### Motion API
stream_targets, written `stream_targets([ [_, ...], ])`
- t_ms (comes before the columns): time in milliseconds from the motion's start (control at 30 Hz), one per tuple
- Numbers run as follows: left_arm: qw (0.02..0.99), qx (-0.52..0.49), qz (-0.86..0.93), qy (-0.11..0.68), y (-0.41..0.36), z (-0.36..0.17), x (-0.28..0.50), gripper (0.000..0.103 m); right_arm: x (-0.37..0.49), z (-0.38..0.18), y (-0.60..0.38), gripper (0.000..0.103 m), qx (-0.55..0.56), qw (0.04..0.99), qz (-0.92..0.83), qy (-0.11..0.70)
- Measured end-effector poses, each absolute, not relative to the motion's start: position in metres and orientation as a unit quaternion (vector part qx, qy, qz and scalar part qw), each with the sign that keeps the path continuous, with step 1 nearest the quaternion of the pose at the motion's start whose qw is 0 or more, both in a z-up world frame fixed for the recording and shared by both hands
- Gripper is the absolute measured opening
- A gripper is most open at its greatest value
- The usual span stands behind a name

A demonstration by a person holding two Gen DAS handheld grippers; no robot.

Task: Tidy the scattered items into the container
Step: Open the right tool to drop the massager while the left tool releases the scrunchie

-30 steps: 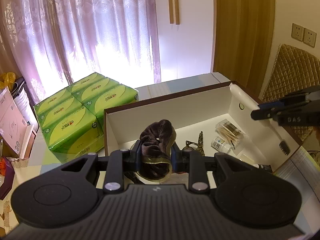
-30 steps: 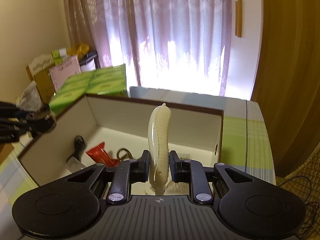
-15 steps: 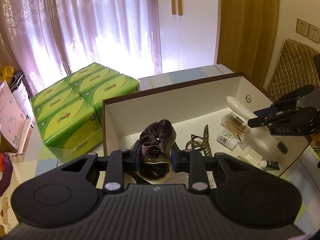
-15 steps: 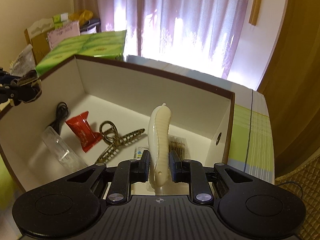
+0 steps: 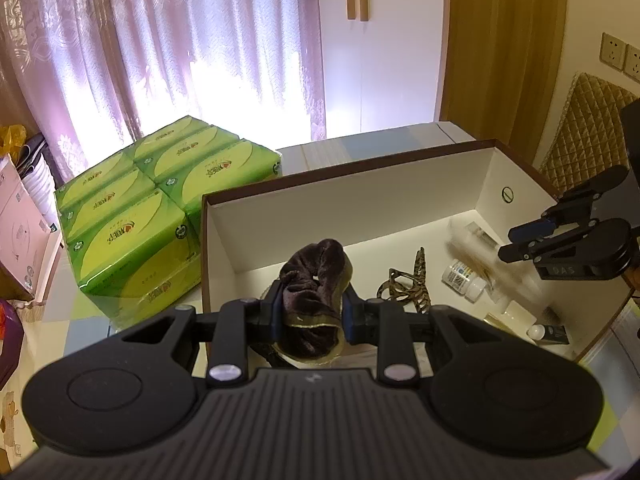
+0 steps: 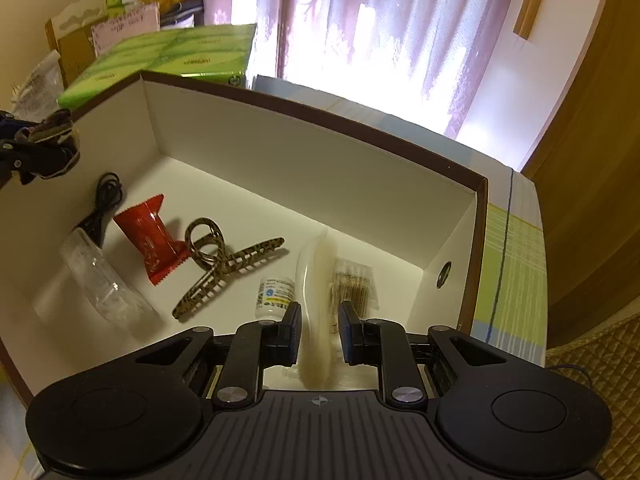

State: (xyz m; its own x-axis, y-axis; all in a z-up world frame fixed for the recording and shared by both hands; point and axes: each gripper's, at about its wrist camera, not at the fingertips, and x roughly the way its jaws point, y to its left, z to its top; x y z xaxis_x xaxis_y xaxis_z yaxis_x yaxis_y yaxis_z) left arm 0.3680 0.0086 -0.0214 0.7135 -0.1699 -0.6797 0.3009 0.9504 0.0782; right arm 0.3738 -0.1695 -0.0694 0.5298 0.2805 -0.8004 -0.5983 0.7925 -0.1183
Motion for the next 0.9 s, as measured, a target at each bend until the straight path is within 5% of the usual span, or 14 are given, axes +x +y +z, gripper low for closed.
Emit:
stream_targets([
  [433,0.911,0.061,-0.118,0.390,0.015,-0.033,0.380,0.024,0.369,-0.063,-0.175,0.024,-0.147,0.838,0.284,0.442],
  [467,0.910,0.057,-0.118,0.394,0.016,-0.033,0.383,0.024,0.369,-0.063,-0.175,0.031,-0.144,0.837,0.286,0.443],
  [533,0.907,0.051,-0.116,0.401,0.016,-0.036,0.388,0.026,0.366,-0.060,-0.174,0.075,-0.134,0.835,0.309,0.435],
  [633,0.903,0.051,-0.111,0.411,0.015,-0.039,0.396,0.027,0.358,-0.056,-0.161,0.103,-0.152,0.844,0.308,0.411],
  [900,0.900,0.064,-0.103,0.420,0.005,-0.046,0.421,0.027,0.365,-0.052,-0.153,0.103,-0.154,0.853,0.299,0.398],
])
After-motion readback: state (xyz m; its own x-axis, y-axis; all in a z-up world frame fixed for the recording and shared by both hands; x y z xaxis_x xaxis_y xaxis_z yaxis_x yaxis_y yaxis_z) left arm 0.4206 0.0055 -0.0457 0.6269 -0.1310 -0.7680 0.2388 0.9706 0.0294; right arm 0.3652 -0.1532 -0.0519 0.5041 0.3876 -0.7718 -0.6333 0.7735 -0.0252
